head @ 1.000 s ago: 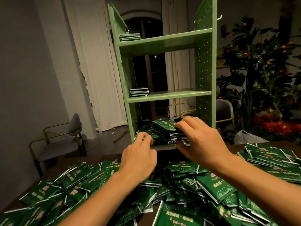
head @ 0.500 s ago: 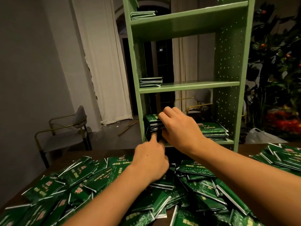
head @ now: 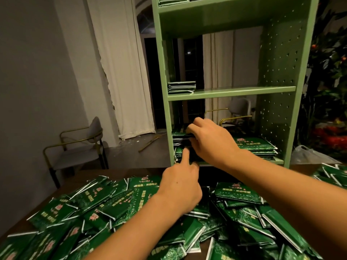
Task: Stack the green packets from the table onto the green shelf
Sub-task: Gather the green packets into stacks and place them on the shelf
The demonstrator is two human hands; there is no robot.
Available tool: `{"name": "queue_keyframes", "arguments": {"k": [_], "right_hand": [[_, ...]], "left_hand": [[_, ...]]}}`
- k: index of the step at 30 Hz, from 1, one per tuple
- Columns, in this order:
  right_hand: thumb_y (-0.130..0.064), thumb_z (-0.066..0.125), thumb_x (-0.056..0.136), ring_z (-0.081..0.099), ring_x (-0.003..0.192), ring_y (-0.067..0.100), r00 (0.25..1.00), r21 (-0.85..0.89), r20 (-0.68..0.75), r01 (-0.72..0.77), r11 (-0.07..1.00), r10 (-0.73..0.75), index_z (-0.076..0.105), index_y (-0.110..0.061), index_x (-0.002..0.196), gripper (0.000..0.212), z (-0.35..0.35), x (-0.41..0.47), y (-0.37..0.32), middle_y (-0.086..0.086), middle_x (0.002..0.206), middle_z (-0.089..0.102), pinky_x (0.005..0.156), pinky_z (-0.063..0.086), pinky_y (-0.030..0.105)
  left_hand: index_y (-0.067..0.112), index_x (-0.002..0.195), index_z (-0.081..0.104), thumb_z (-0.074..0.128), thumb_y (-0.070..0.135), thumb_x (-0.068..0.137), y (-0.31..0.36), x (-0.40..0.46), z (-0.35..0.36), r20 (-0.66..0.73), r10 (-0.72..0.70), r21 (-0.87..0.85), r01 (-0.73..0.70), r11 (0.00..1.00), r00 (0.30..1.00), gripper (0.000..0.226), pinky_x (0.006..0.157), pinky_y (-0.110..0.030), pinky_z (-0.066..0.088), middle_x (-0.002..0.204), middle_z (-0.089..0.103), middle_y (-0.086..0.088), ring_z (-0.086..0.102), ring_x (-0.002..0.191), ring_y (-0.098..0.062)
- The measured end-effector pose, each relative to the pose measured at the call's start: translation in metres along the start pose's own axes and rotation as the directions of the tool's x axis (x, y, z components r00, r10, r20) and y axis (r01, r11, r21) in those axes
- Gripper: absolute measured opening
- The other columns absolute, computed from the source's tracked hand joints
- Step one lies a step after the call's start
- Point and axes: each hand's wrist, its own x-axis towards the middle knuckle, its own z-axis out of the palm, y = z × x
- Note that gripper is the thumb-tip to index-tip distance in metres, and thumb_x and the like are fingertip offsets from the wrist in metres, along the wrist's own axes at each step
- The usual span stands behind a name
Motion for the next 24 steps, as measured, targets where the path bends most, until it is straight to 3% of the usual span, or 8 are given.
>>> {"name": "queue_keyframes", "arguments": {"k": [2, 6, 8, 12, 16, 20, 24], "right_hand": [[-0.026, 0.054, 0.095, 0.056, 0.095, 0.026, 0.999, 0.0, -0.014, 0.036, 0.999, -0.036, 0.063, -0.014, 0.111, 0.022, 0.0, -0.019, -0.006, 0.004, 0.107, 0.059, 0.062, 0.041, 0.033], [-0.035, 0.038, 0.099, 0.054, 0.101, 0.021, 0.993, 0.092, 0.121, -0.005, 0.996, -0.006, 0.057, -0.019, 0.116, 0.03, 0.013, -0.031, -0.006, 0.0, 0.112, 0.057, 0.079, 0.049, 0.036], [-0.034, 0.037, 0.101, 0.053, 0.103, 0.021, 0.99, 0.151, 0.141, -0.044, 0.988, 0.022, 0.056, -0.017, 0.117, 0.03, 0.015, -0.024, -0.002, 0.001, 0.113, 0.056, 0.084, 0.048, 0.038], [-0.032, 0.038, 0.103, 0.056, 0.1, 0.024, 0.978, 0.152, 0.202, -0.088, 0.984, 0.056, 0.055, -0.015, 0.117, 0.028, 0.018, -0.011, 0.001, 0.004, 0.112, 0.058, 0.077, 0.043, 0.036], [-0.03, 0.039, 0.102, 0.058, 0.1, 0.027, 0.954, 0.158, 0.295, -0.106, 0.982, 0.056, 0.057, -0.014, 0.114, 0.027, 0.013, -0.003, -0.002, 0.006, 0.112, 0.062, 0.08, 0.048, 0.038], [-0.028, 0.048, 0.097, 0.058, 0.093, 0.025, 0.981, 0.139, 0.179, -0.095, 0.986, 0.069, 0.062, -0.015, 0.104, 0.02, -0.009, -0.012, -0.004, 0.003, 0.102, 0.062, 0.076, 0.046, 0.036], [-0.025, 0.056, 0.094, 0.054, 0.086, 0.02, 0.991, 0.152, 0.116, -0.079, 0.985, 0.061, 0.062, -0.018, 0.101, 0.012, -0.033, -0.039, -0.004, -0.002, 0.096, 0.057, 0.072, 0.041, 0.03]], "left_hand": [[0.009, 0.143, 0.043, 0.045, 0.023, 0.097, 0.0, 0.0, 0.001, 0.001, -0.006, 0.007, 0.006, 1.0, 1.0, 0.048, 0.079, -0.039, 0.055, 0.166, -0.007, -0.017, 0.065, 0.095, -0.033], [0.004, 0.14, 0.046, 0.045, 0.023, 0.096, 0.0, 0.0, 0.003, 0.0, -0.006, 0.01, 0.006, 1.0, 1.0, 0.048, 0.079, -0.04, 0.055, 0.166, -0.012, -0.015, 0.064, 0.086, -0.029], [0.006, 0.138, 0.047, 0.044, 0.022, 0.097, 0.0, -0.001, 0.004, -0.005, -0.005, -0.005, 0.005, 1.0, 1.0, 0.045, 0.079, -0.039, 0.055, 0.167, -0.011, -0.013, 0.064, 0.088, -0.029], [0.009, 0.132, 0.049, 0.045, 0.022, 0.097, -0.002, 0.0, 0.006, -0.009, -0.008, -0.019, 0.008, 1.0, 1.0, 0.038, 0.074, -0.037, 0.052, 0.167, -0.008, -0.009, 0.062, 0.085, -0.028], [0.01, 0.136, 0.045, 0.045, 0.021, 0.096, -0.003, 0.002, 0.009, -0.001, -0.011, -0.044, 0.011, 0.999, 1.0, 0.041, 0.073, -0.038, 0.051, 0.167, -0.008, -0.01, 0.057, 0.08, -0.028], [0.014, 0.145, 0.037, 0.046, 0.021, 0.096, -0.004, -0.003, 0.002, 0.004, -0.017, -0.109, 0.017, 0.994, 1.0, 0.05, 0.078, -0.042, 0.052, 0.167, -0.011, -0.005, 0.062, 0.095, -0.033], [0.013, 0.135, 0.04, 0.046, 0.022, 0.098, -0.004, -0.014, -0.009, 0.0, -0.035, -0.143, 0.034, 0.989, 0.999, 0.038, 0.075, -0.039, 0.047, 0.168, -0.015, -0.003, 0.059, 0.109, -0.032]]}}
